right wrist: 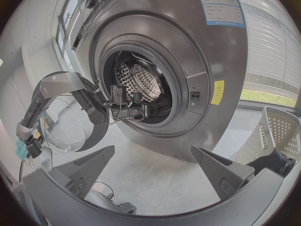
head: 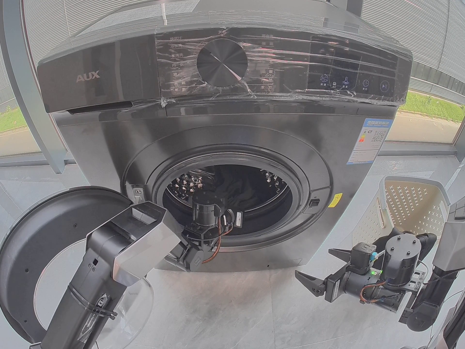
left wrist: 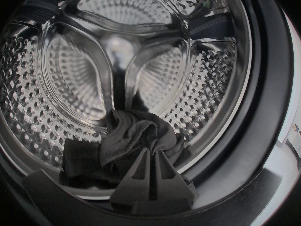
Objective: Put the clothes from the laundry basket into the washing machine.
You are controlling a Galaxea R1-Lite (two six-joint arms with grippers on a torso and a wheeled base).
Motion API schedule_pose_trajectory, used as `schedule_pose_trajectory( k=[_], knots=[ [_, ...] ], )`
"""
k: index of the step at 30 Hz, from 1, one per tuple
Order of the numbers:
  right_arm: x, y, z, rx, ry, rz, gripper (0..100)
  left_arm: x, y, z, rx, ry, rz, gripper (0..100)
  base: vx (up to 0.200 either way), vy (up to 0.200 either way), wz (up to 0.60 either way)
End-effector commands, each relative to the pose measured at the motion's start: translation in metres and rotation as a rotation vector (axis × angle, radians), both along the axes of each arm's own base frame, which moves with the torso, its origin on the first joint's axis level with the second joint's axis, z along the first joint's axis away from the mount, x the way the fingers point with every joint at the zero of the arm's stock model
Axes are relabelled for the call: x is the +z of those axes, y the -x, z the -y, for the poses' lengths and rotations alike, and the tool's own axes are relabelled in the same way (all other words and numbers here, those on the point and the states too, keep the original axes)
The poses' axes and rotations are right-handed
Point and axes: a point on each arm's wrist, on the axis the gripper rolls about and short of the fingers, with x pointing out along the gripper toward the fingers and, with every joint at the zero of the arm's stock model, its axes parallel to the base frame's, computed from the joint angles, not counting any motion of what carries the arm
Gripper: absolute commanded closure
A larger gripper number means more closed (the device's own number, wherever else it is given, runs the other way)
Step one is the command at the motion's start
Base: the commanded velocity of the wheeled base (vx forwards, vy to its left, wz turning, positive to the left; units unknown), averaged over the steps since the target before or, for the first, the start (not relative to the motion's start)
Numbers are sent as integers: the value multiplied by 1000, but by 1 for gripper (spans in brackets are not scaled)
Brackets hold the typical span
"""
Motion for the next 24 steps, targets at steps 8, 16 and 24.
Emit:
schedule_pose_trajectory(
  k=[8,16,24],
  knots=[
    [0,-1,-1,2,-2,3,0,42,-58,-27,200,112,226,100,0,0,0],
    [0,-1,-1,1,-2,3,0,39,-60,-30,206,105,218,100,0,0,0],
    [0,-1,-1,0,-3,2,0,35,-52,-25,193,107,189,0,0,0,0]
  ],
)
